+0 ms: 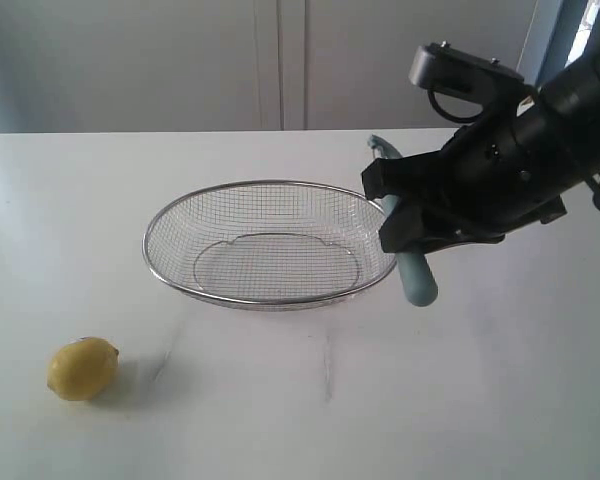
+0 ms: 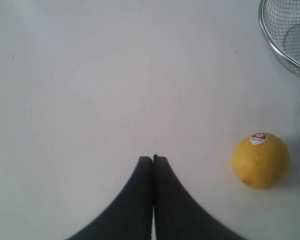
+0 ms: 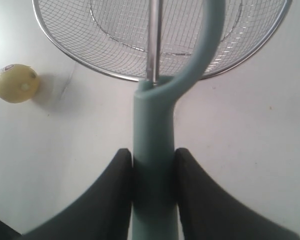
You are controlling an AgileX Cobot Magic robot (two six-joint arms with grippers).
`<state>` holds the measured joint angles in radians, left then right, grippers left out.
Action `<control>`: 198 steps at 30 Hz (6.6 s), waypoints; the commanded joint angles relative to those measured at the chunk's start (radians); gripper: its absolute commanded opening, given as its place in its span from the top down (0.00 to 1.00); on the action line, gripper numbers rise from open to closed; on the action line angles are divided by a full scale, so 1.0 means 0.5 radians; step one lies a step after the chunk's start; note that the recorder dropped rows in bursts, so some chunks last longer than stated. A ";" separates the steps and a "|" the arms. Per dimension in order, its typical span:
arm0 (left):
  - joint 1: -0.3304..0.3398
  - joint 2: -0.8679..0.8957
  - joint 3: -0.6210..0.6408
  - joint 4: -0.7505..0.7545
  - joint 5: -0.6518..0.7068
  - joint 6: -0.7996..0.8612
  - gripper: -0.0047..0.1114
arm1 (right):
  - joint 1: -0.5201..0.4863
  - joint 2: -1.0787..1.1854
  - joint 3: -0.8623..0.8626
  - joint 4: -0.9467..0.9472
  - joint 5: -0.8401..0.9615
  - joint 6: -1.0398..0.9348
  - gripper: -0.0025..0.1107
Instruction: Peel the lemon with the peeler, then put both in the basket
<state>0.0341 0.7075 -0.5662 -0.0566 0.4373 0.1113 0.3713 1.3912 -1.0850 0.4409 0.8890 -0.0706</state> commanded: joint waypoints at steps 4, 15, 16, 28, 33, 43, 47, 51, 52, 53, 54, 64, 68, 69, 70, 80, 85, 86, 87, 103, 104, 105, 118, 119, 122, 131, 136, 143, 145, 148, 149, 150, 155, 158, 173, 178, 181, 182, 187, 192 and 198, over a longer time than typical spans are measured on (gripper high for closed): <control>0.002 0.239 -0.073 -0.035 0.181 0.109 0.96 | -0.009 -0.006 -0.018 0.005 0.001 -0.024 0.98; 0.002 0.691 -0.473 -0.146 0.497 0.306 0.96 | -0.009 -0.006 -0.018 0.005 0.042 -0.024 0.98; 0.002 0.714 -0.496 -0.156 0.530 0.306 0.96 | -0.009 -0.006 -0.018 0.005 0.046 -0.024 0.98; -0.007 0.929 -0.572 -0.791 0.664 0.729 0.96 | -0.009 -0.006 -0.018 0.005 0.016 -0.082 0.98; -0.112 1.005 -0.572 -0.834 0.678 0.781 0.96 | -0.009 -0.006 -0.018 0.005 -0.017 -0.082 0.98; -0.324 1.165 -0.572 -0.750 0.640 0.880 0.96 | -0.009 -0.006 -0.018 0.005 -0.034 -0.082 0.98; -0.377 1.226 -0.572 -0.725 0.588 0.880 0.96 | -0.009 -0.006 -0.018 0.005 -0.034 -0.082 0.98; -0.377 1.260 -0.572 -0.662 0.607 0.891 0.95 | -0.009 -0.006 -0.018 0.005 -0.034 -0.082 0.98; -0.377 1.265 -0.572 -0.651 0.616 0.912 0.92 | -0.009 -0.006 -0.018 0.005 -0.034 -0.082 0.98; -0.377 1.265 -0.572 -0.650 0.618 0.951 0.88 | -0.009 -0.006 -0.018 0.005 -0.034 -0.082 0.98; -0.377 1.265 -0.572 -0.650 0.618 0.986 0.84 | -0.009 -0.006 -0.018 0.005 -0.039 -0.082 0.98; -0.563 1.265 -0.572 -0.319 0.576 0.880 0.61 | -0.009 -0.006 -0.018 0.005 -0.046 -0.075 0.98; -0.675 1.265 -0.572 -0.081 0.481 0.714 0.59 | -0.009 -0.006 -0.018 0.005 -0.046 -0.075 0.98; -0.686 1.265 -0.572 -0.070 0.461 0.710 0.56 | -0.009 -0.006 -0.018 0.005 -0.046 -0.075 0.98; -0.699 1.265 -0.572 -0.070 0.427 0.710 0.51 | -0.009 -0.006 -0.018 0.005 -0.046 -0.075 0.98; -0.698 1.436 -0.572 -0.146 0.311 0.717 0.31 | -0.009 -0.006 -0.018 0.005 -0.084 -0.080 0.98; -0.698 1.542 -0.572 -0.198 0.227 0.713 0.31 | -0.009 -0.006 -0.018 0.005 -0.096 -0.080 0.98; -0.698 1.564 -0.572 -0.203 0.224 0.713 0.31 | -0.009 -0.006 -0.018 0.005 -0.096 -0.080 0.98; -0.698 1.579 -0.572 -0.203 0.221 0.713 0.31 | -0.009 -0.006 -0.018 0.005 -0.096 -0.080 0.98; -0.698 1.851 -0.572 -0.240 0.096 0.717 0.31 | -0.009 -0.006 -0.018 0.005 -0.101 -0.080 0.98; -0.698 1.856 -0.572 -0.240 0.096 0.717 0.31 | -0.009 -0.006 -0.018 0.005 -0.101 -0.080 0.98; -0.698 1.880 -0.572 -0.240 0.087 0.717 0.31 | -0.009 -0.006 -0.018 0.005 -0.101 -0.080 0.98; -0.698 1.924 -0.572 -0.244 0.008 0.709 0.95 | -0.009 -0.006 -0.018 0.014 -0.108 -0.076 0.98; -0.698 1.924 -0.572 -0.240 0.008 0.713 0.96 | -0.009 -0.006 -0.018 0.014 -0.108 -0.076 0.98; -0.698 1.910 -0.572 -0.240 0.008 0.713 0.96 | -0.009 -0.006 -0.018 0.022 -0.108 -0.075 0.98; -0.698 1.729 -0.572 -0.183 0.044 0.721 0.96 | -0.009 -0.006 -0.018 0.022 -0.108 -0.060 0.98; -0.698 1.650 -0.572 -0.179 0.051 0.721 0.96 | -0.009 -0.006 -0.018 0.022 -0.108 -0.060 0.98; -0.698 1.487 -0.572 -0.179 0.054 0.721 0.96 | -0.009 -0.006 -0.018 0.022 -0.122 -0.060 0.98; -0.698 1.419 -0.572 -0.179 0.054 0.721 0.96 | -0.009 -0.006 -0.018 0.022 -0.122 -0.060 0.98; -0.698 1.319 -0.572 -0.179 0.046 0.721 0.96 | -0.009 -0.006 -0.018 0.022 -0.132 -0.060 0.98; -0.698 1.295 -0.572 -0.179 0.042 0.721 0.96 | -0.009 -0.006 -0.018 0.022 -0.135 -0.060 0.98; -0.698 1.265 -0.572 -0.183 0.037 0.721 0.96 | -0.009 -0.006 -0.018 0.022 -0.135 -0.060 0.98; -0.698 1.151 -0.572 -0.195 0.005 0.721 0.96 | -0.009 -0.006 -0.018 0.029 -0.134 -0.060 0.98; -0.698 1.100 -0.572 -0.195 0.017 0.717 0.96 | -0.009 -0.006 -0.018 0.029 -0.126 -0.060 0.98; -0.698 1.052 -0.690 -0.464 0.086 0.741 0.96 | -0.009 -0.006 -0.018 0.022 -0.062 -0.060 0.98; -0.698 1.052 -0.825 -0.787 0.098 1.006 0.96 | -0.009 -0.006 -0.018 0.026 -0.066 -0.060 0.98; -0.698 1.056 -0.896 -0.990 0.130 1.266 0.96 | -0.009 -0.006 -0.018 0.026 -0.092 -0.060 0.98; -0.698 1.056 -0.918 -1.040 0.149 1.359 0.96 | -0.009 -0.006 -0.018 0.030 -0.096 -0.060 0.98; -0.698 1.060 -1.010 -1.333 0.197 1.671 0.96 | -0.009 -0.006 -0.018 0.030 -0.096 -0.060 0.98; -0.698 1.143 -1.105 -1.585 0.263 1.938 0.96 | -0.009 -0.006 -0.018 0.030 -0.103 -0.060 0.98; -0.698 1.324 -1.177 -2.031 0.401 2.426 0.96 | -0.009 -0.006 -0.018 0.030 -0.095 -0.003 0.98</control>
<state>-0.3134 1.3394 -1.1349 -0.9506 0.5995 1.2256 0.3713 1.3912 -1.0850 0.4487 0.8516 -0.0836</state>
